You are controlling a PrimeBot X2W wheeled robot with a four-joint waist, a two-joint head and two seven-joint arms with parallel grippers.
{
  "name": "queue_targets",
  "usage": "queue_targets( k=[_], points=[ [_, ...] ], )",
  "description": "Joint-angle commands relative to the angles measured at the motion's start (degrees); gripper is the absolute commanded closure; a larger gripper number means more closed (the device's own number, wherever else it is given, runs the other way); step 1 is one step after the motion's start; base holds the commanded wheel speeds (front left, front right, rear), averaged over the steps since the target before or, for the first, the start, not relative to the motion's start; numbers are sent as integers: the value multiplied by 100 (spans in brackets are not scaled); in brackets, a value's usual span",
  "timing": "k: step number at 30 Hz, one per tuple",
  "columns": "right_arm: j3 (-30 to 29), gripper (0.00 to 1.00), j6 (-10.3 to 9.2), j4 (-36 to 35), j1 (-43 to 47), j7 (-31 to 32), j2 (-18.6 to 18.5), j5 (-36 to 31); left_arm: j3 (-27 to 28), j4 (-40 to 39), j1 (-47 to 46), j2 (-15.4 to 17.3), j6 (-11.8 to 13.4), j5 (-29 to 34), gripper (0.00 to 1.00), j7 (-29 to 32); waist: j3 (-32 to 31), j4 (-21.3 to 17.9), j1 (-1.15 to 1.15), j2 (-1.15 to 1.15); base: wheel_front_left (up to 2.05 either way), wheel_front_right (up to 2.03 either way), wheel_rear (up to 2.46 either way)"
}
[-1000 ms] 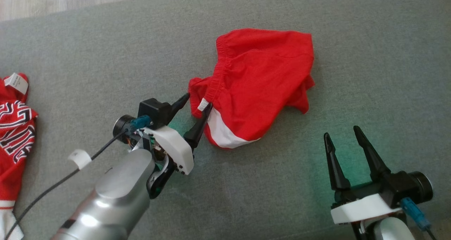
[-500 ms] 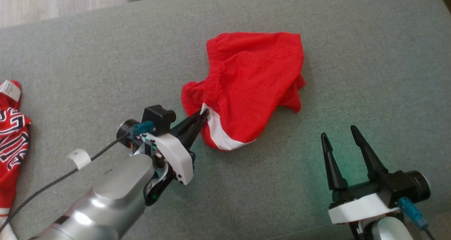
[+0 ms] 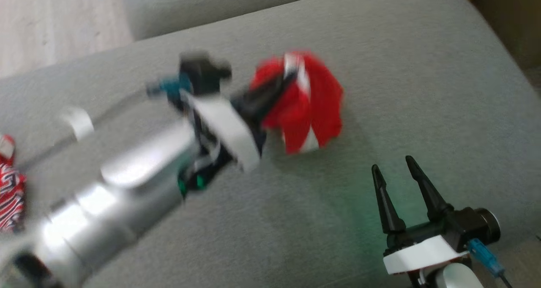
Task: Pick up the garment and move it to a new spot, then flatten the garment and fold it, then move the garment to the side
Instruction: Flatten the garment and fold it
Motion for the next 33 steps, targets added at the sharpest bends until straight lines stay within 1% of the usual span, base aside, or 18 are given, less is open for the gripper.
queue_targets(
  k=[1,5,8,10,12,14,16,20,22,23,25,27,30,33],
  points=[
    [161,0,-4,-142,-190,-36,-27,59,373,-165,-570,65,9,-44,100,52,-132,-261,1,0,0,0,0],
    [194,0,-4,-139,-179,-36,-27,148,807,13,-1458,-212,78,-78,100,87,-192,-507,1,0,0,0,0],
    [124,0,-4,-184,-177,-36,-27,214,1077,285,-2067,-432,175,-12,100,13,-156,-585,1,0,0,0,0],
    [95,0,-4,-209,-189,-36,-27,245,1146,456,-2247,-477,180,3,100,1,-162,-632,1,0,0,0,0],
    [72,0,-4,-223,-165,-36,-27,255,1213,538,-2134,-451,196,-147,100,14,-196,-648,1,0,0,0,0],
    [37,0,-4,-231,-97,-36,-27,235,1179,542,-1804,-327,273,-231,100,4,-238,-595,1,0,0,0,0],
    [16,0,-4,-234,-21,-36,-27,195,1051,454,-1307,-110,354,-263,100,-13,-273,-510,1,0,0,0,0],
    [-89,0,-4,-263,83,-36,-27,157,859,53,-12,498,544,-512,100,-121,-245,-278,1,0,0,0,0],
    [-10,0,-4,-185,115,-36,-27,215,776,-161,629,825,675,-608,100,-243,-220,-110,1,0,0,0,0],
    [-10,0,-4,-185,115,-36,-27,215,776,-161,629,825,675,-608,100,-243,-220,-110,1,0,0,0,0],
    [75,0,-4,-43,111,-36,-27,258,661,-330,1153,1132,847,-576,100,-384,-183,65,1,0,0,0,0],
    [108,0,-4,95,73,-36,-27,477,538,-443,1537,1381,982,-469,100,-527,-143,243,1,0,0,0,0],
    [142,0,-4,298,-86,-36,-28,703,481,-562,1942,1558,1105,-439,100,-755,-88,499,1,0,0,0,0],
    [130,0,-4,524,-352,-36,-120,976,449,-607,2105,1622,1187,-319,100,-910,-20,720,1,0,0,0,0]
  ],
)
